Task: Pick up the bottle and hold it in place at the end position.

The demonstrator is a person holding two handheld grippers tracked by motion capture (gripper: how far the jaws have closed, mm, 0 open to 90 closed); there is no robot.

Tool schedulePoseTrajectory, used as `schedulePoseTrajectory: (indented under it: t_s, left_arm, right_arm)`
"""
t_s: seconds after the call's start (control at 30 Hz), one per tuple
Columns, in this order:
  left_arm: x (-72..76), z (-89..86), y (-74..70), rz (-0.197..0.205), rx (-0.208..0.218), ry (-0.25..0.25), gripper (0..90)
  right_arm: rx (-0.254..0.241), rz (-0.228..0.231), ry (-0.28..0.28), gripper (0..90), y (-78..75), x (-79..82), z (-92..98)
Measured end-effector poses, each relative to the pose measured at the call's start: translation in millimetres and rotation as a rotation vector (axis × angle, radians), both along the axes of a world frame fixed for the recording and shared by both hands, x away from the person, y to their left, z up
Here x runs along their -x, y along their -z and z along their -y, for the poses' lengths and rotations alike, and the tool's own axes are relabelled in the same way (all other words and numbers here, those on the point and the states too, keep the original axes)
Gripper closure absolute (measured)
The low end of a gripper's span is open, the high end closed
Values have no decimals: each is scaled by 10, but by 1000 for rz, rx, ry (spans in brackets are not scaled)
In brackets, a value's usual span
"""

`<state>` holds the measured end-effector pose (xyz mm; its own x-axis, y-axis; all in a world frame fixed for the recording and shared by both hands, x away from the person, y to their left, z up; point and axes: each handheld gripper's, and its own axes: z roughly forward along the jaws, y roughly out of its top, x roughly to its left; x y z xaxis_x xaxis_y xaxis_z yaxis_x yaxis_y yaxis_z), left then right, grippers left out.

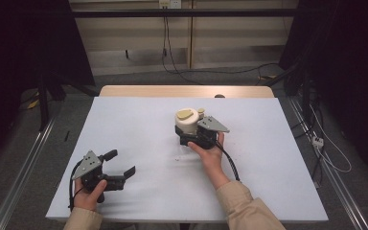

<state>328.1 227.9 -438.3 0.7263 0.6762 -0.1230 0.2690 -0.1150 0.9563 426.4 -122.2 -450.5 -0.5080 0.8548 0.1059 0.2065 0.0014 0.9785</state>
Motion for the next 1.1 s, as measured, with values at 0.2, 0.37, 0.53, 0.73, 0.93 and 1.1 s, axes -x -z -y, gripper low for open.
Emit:
schedulePoseTrajectory:
  t_s: [0.2,0.37,0.53,0.73,0.93,1.1]
  left_arm:
    - [-1,-4,5,-4,-2,-2,37]
    - [-7,-15,19,-8,4,-3,38]
    - [-11,-13,28,-13,3,-8,38]
    - [-18,-14,35,-15,-2,-6,39]
    - [-14,-20,35,-14,-4,-8,39]
    - [-8,-25,38,-17,-2,-7,39]
  right_arm:
    - [5,-6,5,75,26,-24,3]
    - [4,-9,5,75,42,-50,-10]
    - [-3,-17,8,75,68,-75,-9]
    - [1,-22,15,75,88,-93,7]
    - [1,-26,15,75,99,-106,14]
    - [15,-20,8,75,90,-135,-15]
